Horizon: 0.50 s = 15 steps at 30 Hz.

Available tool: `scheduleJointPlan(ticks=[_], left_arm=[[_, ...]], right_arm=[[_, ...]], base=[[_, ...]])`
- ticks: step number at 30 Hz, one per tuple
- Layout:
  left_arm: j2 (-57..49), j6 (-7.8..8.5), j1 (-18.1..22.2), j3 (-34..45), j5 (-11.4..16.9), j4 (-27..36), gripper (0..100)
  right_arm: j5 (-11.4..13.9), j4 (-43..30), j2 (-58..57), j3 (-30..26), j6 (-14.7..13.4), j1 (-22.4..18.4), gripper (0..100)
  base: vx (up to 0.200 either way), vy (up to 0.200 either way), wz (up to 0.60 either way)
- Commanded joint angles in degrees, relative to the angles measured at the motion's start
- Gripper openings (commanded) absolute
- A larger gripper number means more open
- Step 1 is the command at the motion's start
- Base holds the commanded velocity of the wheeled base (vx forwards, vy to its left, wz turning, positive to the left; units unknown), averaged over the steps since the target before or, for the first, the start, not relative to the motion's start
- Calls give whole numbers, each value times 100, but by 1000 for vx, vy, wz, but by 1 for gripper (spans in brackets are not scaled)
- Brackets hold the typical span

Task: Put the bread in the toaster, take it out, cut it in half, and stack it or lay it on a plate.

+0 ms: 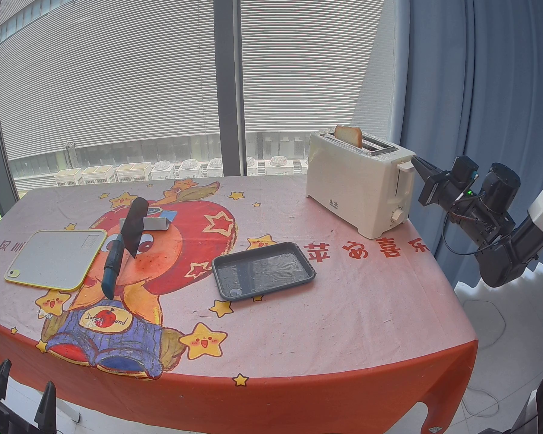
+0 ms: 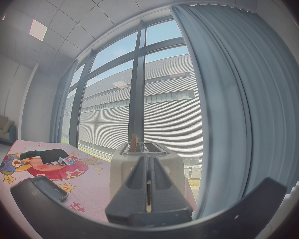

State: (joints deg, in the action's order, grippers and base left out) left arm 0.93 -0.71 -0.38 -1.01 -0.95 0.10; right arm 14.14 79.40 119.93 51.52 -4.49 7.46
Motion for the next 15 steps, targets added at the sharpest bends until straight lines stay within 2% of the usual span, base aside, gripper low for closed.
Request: scheduleJointPlan(ticks=[1, 15], left_arm=[[-66, -8, 3, 101, -2, -1, 100], [-66, -8, 3, 101, -2, -1, 100]], right_arm=[[-17, -21, 189, -28, 0, 1, 0], [-52, -109, 461, -160, 9, 10, 0]], base=[[0, 0, 0], [0, 0, 0]])
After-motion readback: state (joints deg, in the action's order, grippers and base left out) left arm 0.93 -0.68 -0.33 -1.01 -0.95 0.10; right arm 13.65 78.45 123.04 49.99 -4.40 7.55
